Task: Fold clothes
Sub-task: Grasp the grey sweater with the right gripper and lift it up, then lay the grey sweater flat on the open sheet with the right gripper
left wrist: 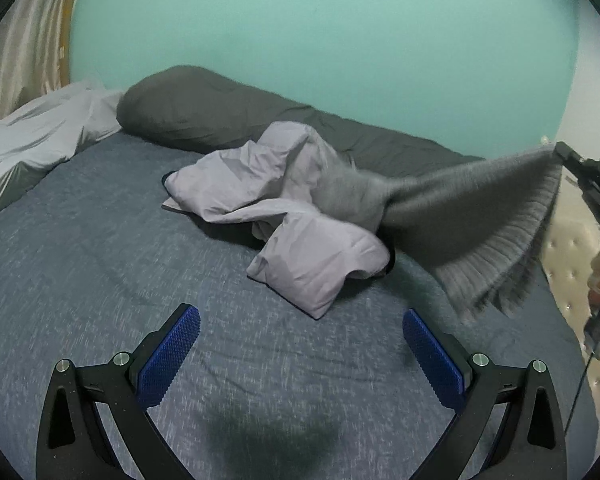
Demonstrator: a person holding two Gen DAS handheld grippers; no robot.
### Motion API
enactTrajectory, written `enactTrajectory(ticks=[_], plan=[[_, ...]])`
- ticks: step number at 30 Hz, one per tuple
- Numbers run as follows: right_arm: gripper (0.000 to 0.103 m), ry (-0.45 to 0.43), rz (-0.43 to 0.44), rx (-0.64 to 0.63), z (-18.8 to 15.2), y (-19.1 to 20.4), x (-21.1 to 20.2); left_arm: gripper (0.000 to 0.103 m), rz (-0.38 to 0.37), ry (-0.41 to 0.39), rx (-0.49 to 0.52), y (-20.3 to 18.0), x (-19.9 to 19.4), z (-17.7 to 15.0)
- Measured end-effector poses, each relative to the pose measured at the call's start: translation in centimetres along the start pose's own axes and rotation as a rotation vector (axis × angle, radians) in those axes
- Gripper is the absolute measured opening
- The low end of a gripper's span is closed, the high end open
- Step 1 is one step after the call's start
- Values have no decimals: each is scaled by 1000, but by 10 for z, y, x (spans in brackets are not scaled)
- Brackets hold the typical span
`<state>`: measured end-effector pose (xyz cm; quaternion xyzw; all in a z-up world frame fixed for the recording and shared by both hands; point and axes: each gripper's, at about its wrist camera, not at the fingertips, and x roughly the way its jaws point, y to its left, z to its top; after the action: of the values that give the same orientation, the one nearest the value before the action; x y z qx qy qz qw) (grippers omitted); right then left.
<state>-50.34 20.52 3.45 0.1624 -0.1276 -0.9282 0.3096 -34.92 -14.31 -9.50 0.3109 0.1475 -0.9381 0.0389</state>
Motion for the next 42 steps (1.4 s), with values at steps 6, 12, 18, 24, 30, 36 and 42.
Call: enactTrajectory(ticks=[6,12,18,24,30,36,42], plan=[[4,-61,43,-37,-12,31,-73,103,-28,-65,10,-7,-47,-38],[3,-116,50,-72,-22,73,-168,103,-28,-78,23,-15,-106,-76],[3,-73,61,-37,-54,103,-249,103,-31,-37,10,-13,-147,-104],[3,34,39,-5,-114,108,-296,103,-47,-5,-9,-8,-163,-129],[4,184,-96,-3,-181,80,-297,103,-55,39,-7,-11,-161,-157],[4,355,-187,75,-242,44,-293,103,-66,79,-18,-10,-150,-177],[5,508,-213,137,-290,21,-288,103,-82,106,-13,-16,-136,-191]])
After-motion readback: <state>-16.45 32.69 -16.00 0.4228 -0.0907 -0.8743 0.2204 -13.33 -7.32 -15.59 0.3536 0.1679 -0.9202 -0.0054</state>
